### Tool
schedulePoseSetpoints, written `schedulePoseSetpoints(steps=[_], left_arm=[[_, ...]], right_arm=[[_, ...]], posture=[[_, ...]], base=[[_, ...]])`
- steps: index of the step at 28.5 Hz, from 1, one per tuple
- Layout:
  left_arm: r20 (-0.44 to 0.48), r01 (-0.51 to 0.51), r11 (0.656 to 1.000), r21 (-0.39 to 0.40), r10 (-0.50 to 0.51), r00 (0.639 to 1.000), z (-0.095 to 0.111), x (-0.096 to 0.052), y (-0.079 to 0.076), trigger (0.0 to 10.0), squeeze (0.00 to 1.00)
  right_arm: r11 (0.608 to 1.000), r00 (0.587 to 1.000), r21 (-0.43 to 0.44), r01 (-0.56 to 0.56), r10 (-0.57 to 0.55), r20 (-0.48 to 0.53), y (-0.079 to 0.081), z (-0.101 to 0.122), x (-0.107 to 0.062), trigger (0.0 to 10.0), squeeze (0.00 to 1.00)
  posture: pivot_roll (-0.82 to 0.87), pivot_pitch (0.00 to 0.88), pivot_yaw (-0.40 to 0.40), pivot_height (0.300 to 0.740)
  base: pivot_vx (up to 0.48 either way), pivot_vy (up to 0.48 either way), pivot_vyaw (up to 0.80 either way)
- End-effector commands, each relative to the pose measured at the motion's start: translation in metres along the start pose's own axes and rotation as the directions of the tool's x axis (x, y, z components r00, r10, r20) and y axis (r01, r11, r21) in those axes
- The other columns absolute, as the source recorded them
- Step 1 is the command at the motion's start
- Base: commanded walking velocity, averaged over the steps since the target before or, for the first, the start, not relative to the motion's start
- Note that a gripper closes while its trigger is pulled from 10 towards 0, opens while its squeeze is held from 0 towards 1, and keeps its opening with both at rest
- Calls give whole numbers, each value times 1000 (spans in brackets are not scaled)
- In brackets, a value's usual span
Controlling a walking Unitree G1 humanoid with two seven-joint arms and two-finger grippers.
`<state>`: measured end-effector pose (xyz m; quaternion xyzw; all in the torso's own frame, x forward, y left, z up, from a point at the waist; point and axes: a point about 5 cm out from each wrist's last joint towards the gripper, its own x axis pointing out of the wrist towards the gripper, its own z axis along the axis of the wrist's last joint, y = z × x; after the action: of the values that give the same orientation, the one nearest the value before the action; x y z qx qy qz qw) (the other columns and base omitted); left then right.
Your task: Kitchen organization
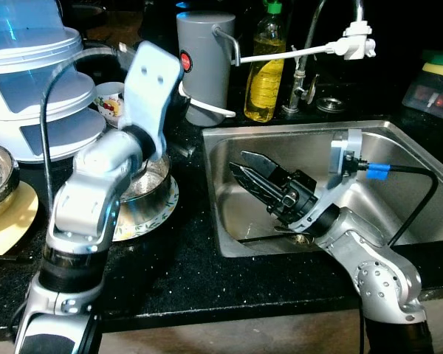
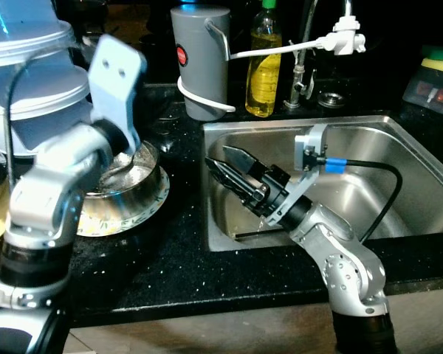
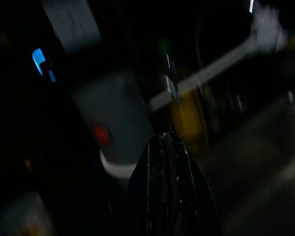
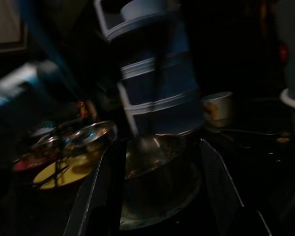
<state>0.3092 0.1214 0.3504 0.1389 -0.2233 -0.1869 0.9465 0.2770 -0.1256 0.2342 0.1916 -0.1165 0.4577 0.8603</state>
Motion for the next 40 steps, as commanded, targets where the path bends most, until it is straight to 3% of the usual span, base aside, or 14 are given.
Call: schedulePoseSetpoints(steps=[1, 13, 22, 26, 31, 32, 34, 38, 39, 40], left_arm=[[42, -11, 1000, 17, 10, 999, 8, -2, 4, 0, 0], [144, -86, 992, 90, 72, 987, 24, -2, 18, 0, 0], [180, -1, 1000, 28, -4, 984, 17, 8, 3, 0, 0], [149, 69, 991, -118, -51, 988, -11, 11, -6, 0, 0], [148, 114, 967, -228, -81, 986, -25, 11, -13, 0, 0], [141, 153, 929, -338, -111, 984, -37, 11, -20, 0, 0], [130, 201, 878, -434, -160, 979, -49, 10, -29, 0, 0], [110, 220, 852, -475, -190, 976, -60, 7, -36, 314, 0], [96, 227, 849, -477, -206, 974, -66, 5, -40, 10000, 35], [78, 223, 854, -471, -212, 974, -71, 3, -43, 10000, 1000]], right_arm=[[1000, 1000, 14, 20, -20, 21, -3, 4, 1, 10000, 0], [995, 994, -11, 104, -103, 25, -13, 5, 0, 10000, 0], [990, 991, -36, 136, -136, 4, -16, 4, 0, 10000, 0], [989, 990, -69, 131, -134, -46, -14, -3, 0, 10000, 0], [990, 991, -74, 122, -126, -53, -13, -5, 0, 10000, 0], [991, 991, -77, 113, -118, -60, -12, -6, 0, 10000, 0], [991, 991, -80, 106, -112, -67, -10, -7, 0, 10000, 0], [991, 991, -82, 102, -108, -73, -10, -8, 0, 10000, 0], [991, 991, -85, 100, -107, -76, -9, -8, 0, 10000, 0], [991, 991, -87, 99, -106, -79, -9, -9, 0, 10000, 0]], posture=[[-71, 0, -40, 740], [-75, 0, -37, 740], [-80, 0, -34, 740], [-83, 0, -33, 740], [-84, 0, -32, 740], [-85, 0, -31, 740], [-86, 0, -30, 740], [-89, 0, -29, 740], [-91, 0, -27, 740], [-92, 0, -27, 740]], base=[[0, 0, 0], [0, 0, -640], [0, 0, -800], [0, 0, -400], [0, 0, 0], [0, 0, 0], [0, 0, 0], [0, 0, 0], [0, 0, 0], [0, 0, 0]])
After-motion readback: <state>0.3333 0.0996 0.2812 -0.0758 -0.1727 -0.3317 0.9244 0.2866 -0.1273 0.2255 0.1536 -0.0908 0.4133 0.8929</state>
